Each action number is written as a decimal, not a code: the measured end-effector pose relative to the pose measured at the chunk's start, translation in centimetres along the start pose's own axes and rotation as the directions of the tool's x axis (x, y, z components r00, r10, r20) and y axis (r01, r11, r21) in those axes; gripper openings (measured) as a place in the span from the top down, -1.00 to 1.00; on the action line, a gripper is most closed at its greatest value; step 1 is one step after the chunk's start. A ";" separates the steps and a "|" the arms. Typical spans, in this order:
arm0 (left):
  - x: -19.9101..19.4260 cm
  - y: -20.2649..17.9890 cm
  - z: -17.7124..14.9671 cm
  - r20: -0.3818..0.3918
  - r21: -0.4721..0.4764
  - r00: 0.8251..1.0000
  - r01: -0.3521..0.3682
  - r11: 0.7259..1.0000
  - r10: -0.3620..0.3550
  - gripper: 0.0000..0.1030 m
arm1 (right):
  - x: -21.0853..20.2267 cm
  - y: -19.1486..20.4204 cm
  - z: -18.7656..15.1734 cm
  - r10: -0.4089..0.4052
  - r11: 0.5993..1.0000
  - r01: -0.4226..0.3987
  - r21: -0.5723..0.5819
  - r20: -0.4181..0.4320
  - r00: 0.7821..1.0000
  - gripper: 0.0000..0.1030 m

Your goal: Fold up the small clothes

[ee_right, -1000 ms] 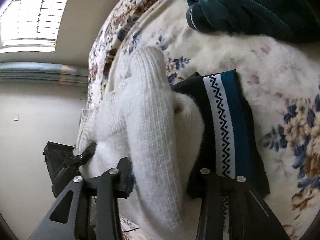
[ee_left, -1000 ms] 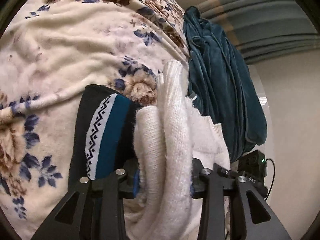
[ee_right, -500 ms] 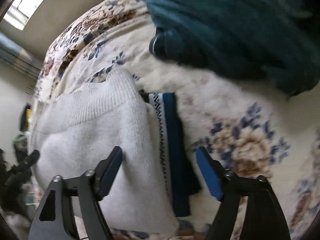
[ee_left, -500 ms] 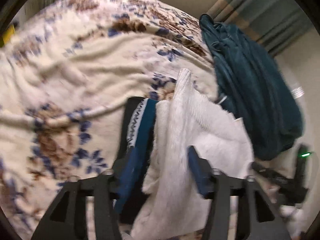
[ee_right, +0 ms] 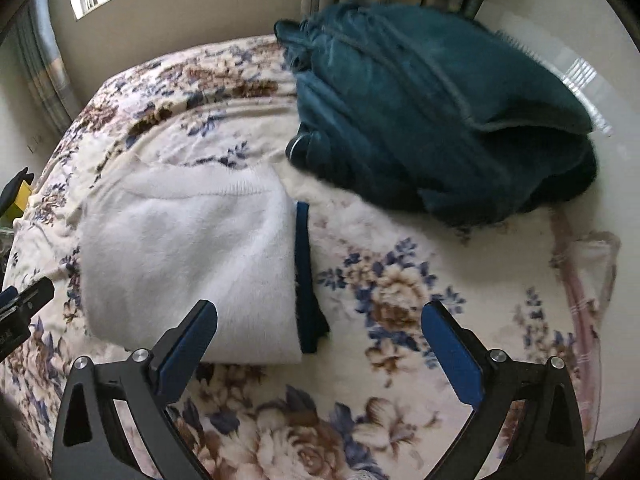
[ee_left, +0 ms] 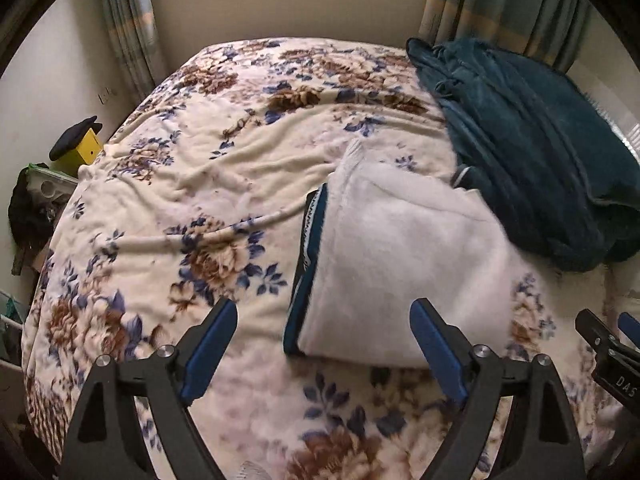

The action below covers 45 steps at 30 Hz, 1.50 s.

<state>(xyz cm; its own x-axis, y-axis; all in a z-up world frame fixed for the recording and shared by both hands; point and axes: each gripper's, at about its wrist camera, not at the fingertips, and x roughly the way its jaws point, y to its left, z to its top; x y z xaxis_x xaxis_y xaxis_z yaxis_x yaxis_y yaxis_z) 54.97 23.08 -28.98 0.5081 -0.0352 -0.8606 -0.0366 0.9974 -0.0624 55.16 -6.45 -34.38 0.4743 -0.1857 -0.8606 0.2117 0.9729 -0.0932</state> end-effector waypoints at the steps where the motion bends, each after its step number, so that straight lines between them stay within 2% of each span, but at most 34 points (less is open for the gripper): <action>1: -1.3 -0.2 -0.3 0.013 0.004 1.000 -0.003 1.000 0.003 -0.71 | -1.6 -0.2 -0.3 0.000 1.000 0.000 0.001 0.016 1.000 -1.00; 15: -21.6 -3.4 -4.7 0.156 0.084 0.987 0.014 0.996 -0.028 -0.71 | -24.7 -4.1 -4.7 0.000 1.000 0.002 -0.012 0.197 0.980 -1.00; 18: -25.4 -3.5 -5.9 0.179 0.085 0.983 0.016 0.996 -0.031 -0.71 | -30.2 -5.6 -6.0 0.012 1.000 -0.011 -0.007 0.234 0.972 -1.00; 25: -33.0 -3.5 -8.1 0.244 0.058 0.970 0.004 0.998 -0.018 -0.71 | -39.7 -7.5 -8.7 0.053 0.998 -0.045 -0.034 0.296 0.954 -1.00; 33: -39.0 -3.6 -10.3 0.297 0.058 0.954 0.011 0.998 -0.028 -0.71 | -48.2 -9.4 -11.1 0.082 0.996 -0.065 -0.057 0.366 0.927 -1.00; 40: -41.4 -3.1 -11.3 0.316 0.040 0.948 0.015 0.999 -0.027 -0.71 | -52.7 -9.7 -11.8 0.086 0.995 -0.058 -0.079 0.414 0.906 -1.00; 45: -42.6 -2.8 -11.8 0.335 0.026 0.942 0.015 1.000 -0.023 -0.71 | -53.9 -9.5 -12.0 0.088 0.994 -0.055 -0.090 0.415 0.906 -1.00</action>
<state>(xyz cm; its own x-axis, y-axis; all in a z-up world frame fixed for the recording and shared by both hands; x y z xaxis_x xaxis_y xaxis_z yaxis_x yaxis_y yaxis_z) 23.31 21.09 1.90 0.7676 -0.0348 -0.6399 -0.0064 0.9981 -0.0620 17.31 -4.08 6.83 0.8028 -0.1398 -0.5796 0.1072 0.9901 -0.0903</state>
